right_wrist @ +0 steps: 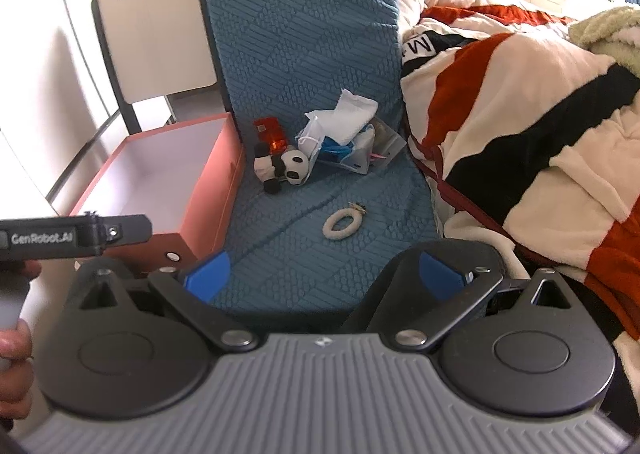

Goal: Organize soft objects

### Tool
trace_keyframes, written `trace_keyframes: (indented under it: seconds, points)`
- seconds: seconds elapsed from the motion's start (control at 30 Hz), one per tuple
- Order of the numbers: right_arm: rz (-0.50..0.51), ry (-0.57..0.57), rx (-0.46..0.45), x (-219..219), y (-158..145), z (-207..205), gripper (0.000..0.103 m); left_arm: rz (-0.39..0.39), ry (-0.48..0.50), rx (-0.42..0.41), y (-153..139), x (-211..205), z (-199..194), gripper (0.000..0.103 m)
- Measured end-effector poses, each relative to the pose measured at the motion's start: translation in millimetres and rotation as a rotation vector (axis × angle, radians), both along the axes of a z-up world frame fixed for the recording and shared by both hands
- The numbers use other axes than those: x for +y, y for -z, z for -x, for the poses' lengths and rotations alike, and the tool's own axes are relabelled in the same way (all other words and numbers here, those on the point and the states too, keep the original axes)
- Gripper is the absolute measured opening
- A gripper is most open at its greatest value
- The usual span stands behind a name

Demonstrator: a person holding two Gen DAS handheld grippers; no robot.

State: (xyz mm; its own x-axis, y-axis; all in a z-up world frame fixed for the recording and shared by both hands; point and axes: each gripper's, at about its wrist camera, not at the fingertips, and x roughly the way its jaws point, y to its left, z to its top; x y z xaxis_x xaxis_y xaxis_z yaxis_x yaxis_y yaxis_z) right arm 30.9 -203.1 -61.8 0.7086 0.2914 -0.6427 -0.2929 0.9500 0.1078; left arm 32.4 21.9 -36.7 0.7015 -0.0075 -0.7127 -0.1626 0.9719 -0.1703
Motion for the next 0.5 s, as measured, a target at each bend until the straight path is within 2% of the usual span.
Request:
trace_keyframes:
  seconds: [0.5]
  points:
    - [-0.022,-0.011,0.007,7.3,9.3,3.6,0.103,0.010,-0.001,-0.001,4.7,-1.3,4.8,0.103]
